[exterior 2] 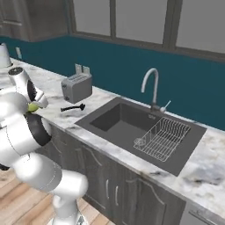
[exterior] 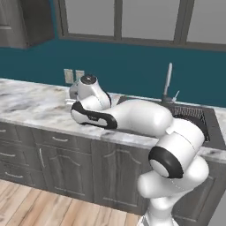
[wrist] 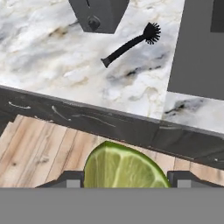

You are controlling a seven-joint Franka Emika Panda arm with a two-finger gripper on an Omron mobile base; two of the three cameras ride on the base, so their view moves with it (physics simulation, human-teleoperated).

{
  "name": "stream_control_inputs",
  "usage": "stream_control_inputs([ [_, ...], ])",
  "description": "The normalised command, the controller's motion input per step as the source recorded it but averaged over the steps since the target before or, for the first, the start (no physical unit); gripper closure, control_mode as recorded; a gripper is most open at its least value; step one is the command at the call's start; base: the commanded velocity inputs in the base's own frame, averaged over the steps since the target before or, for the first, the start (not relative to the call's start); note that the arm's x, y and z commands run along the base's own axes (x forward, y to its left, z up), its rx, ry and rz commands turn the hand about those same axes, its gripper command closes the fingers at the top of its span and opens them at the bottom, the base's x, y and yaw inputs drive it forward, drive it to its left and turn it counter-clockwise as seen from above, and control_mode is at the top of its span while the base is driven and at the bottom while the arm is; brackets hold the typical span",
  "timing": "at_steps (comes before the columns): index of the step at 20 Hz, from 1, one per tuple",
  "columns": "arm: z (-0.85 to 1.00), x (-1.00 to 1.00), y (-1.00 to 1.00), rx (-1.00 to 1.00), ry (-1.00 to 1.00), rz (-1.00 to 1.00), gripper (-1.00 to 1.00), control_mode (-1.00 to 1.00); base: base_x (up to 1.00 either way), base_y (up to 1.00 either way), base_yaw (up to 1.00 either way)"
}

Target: Turn on the sink faucet. Then move the lemon wedge from the counter to the sink. Turn off the sink. Move the vegetable from the sink to the pot next to the stove. Finally move the pot to the rear center burner.

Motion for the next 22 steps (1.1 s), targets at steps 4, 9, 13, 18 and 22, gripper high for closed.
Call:
stream_control_inputs([
  [4,0.00,0.00,0.00,0.00,0.00,0.00,1.00,1.00,-0.14,0.52,0.39],
  [9,0.00,0.00,0.00,0.00,0.00,0.00,1.00,1.00,0.00,0.57,0.39],
  [13,0.00,0.00,0.00,0.00,0.00,0.00,1.00,1.00,0.00,0.55,0.40],
  [18,0.00,0.00,0.00,0.00,0.00,0.00,1.00,1.00,0.00,0.59,0.40],
  [22,0.00,0.00,0.00,0.00,0.00,0.00,1.00,1.00,0.05,0.46,0.37],
])
